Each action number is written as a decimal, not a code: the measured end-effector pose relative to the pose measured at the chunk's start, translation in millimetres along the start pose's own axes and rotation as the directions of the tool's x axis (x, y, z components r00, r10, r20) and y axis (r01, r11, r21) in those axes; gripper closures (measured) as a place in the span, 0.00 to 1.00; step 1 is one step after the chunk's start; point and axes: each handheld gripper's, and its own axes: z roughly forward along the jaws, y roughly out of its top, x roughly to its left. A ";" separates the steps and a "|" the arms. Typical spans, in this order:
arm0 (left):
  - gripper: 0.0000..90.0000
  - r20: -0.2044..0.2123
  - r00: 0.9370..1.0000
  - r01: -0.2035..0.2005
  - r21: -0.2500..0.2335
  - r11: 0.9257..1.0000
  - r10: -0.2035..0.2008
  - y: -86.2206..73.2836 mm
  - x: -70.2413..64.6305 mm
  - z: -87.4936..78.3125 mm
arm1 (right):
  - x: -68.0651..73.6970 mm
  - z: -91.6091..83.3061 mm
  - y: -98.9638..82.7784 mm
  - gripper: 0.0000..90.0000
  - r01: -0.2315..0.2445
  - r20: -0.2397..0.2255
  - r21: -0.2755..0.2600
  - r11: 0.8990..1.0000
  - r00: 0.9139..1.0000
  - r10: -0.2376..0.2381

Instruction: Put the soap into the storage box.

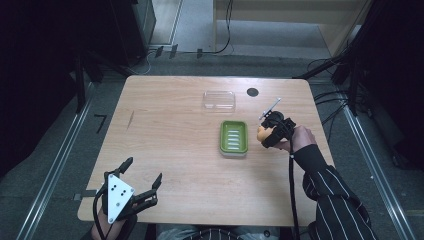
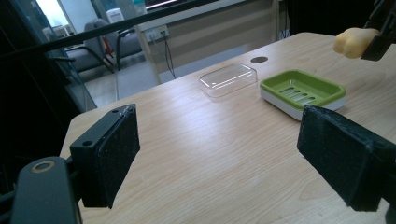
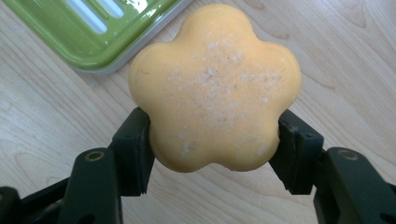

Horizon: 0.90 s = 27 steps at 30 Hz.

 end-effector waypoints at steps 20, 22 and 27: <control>0.15 -0.002 1.000 -0.001 0.000 1.000 0.001 -0.3 0.3 -1.0 | 5.3 -2.9 12.6 0.45 0.013 0.007 -0.045 0.999 1.000 -0.013; 0.15 -0.003 1.000 0.000 0.000 1.000 0.000 -0.3 0.4 -1.0 | 6.8 -3.0 15.2 0.45 0.015 0.008 -0.052 0.999 1.000 -0.015; 0.15 -0.002 1.000 -0.001 0.000 1.000 0.001 -0.3 0.4 -1.1 | 9.4 -2.4 19.6 0.45 0.026 0.012 -0.063 0.998 1.000 -0.025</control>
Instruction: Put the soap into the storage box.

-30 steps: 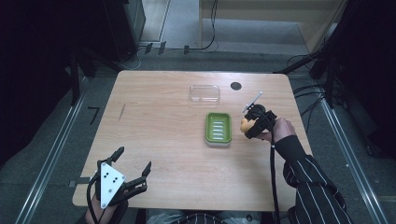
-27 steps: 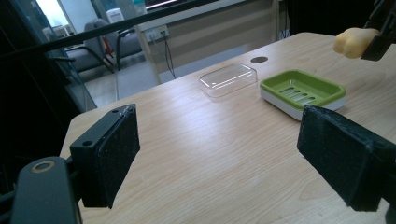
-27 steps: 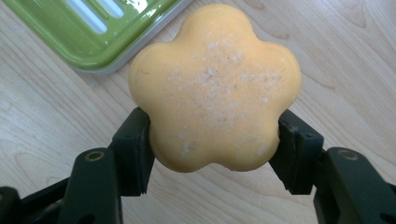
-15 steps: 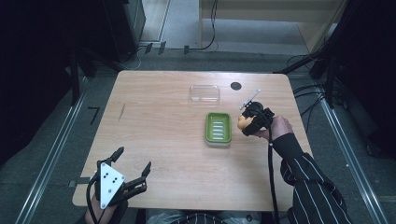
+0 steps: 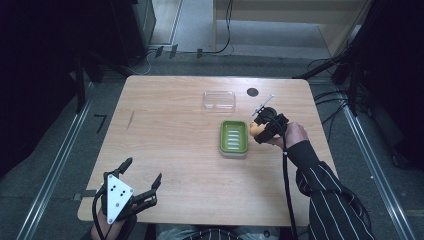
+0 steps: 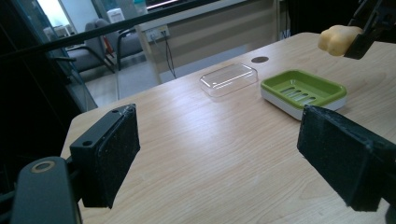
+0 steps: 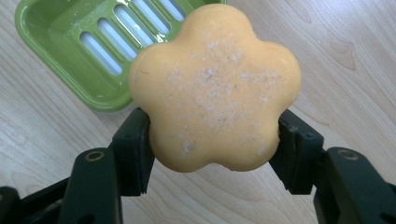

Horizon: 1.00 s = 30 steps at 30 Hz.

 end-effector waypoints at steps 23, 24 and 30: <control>0.15 0.002 1.000 -0.001 0.000 1.000 0.001 0.0 -0.3 0.5 | 11.7 7.1 18.3 0.45 0.009 -0.018 -0.059 0.998 1.000 -0.010; 0.15 0.002 1.000 -0.001 -0.001 1.000 0.001 0.0 -0.1 0.5 | 12.1 7.8 19.8 0.45 0.016 -0.023 -0.066 0.998 1.000 -0.017; 0.15 0.003 1.000 -0.002 0.000 1.000 0.002 0.1 -0.4 0.5 | 14.0 9.7 23.8 0.45 0.012 -0.031 -0.077 0.997 0.999 -0.015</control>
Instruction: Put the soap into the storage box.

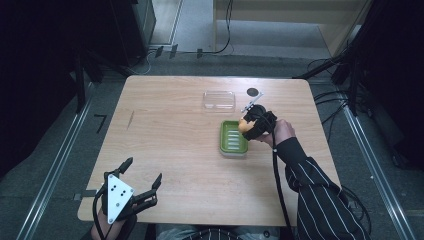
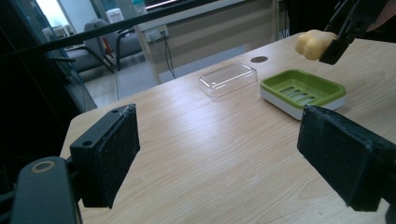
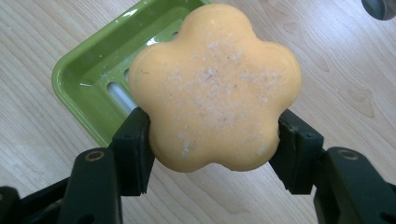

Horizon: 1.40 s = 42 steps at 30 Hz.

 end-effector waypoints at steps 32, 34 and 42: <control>0.15 -0.002 1.000 0.004 -0.003 1.000 -0.004 -0.3 0.8 -0.3 | 17.4 30.6 17.5 0.45 0.046 -0.057 -0.002 0.999 0.997 -0.046; 0.15 -0.001 1.000 0.003 -0.004 1.000 -0.003 -0.3 0.7 -0.3 | 18.1 32.6 18.3 0.45 0.051 -0.060 -0.002 0.999 0.997 -0.051; 0.15 -0.001 1.000 0.005 -0.006 1.000 -0.005 -0.4 0.9 -0.4 | 21.2 41.8 20.7 0.45 0.059 -0.062 0.025 0.998 0.996 -0.057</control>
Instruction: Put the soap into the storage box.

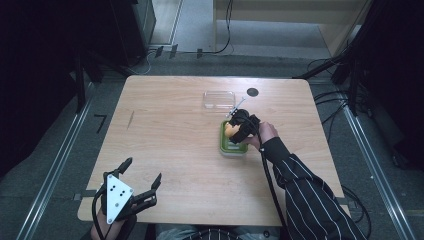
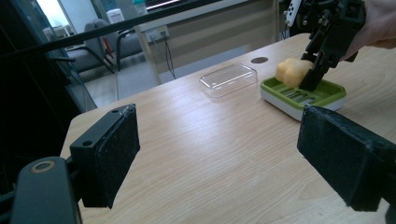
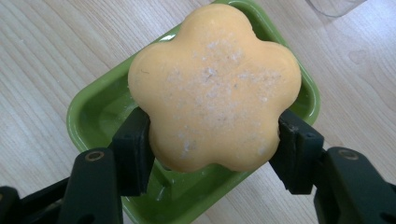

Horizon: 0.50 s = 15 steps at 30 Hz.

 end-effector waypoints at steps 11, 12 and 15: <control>0.15 0.001 1.000 -0.004 0.003 1.000 0.004 0.1 -0.2 -0.1 | 2.7 9.6 -0.3 0.44 0.031 0.004 0.034 0.999 0.999 -0.031; 0.15 0.001 1.000 -0.004 0.003 1.000 0.004 0.1 -0.2 -0.1 | 3.3 11.0 -0.3 0.44 0.037 0.002 0.038 0.999 0.999 -0.037; 0.15 0.000 1.000 -0.001 0.000 1.000 0.001 0.0 -0.2 0.1 | 5.9 14.0 0.0 0.44 0.046 0.010 0.047 0.998 0.999 -0.046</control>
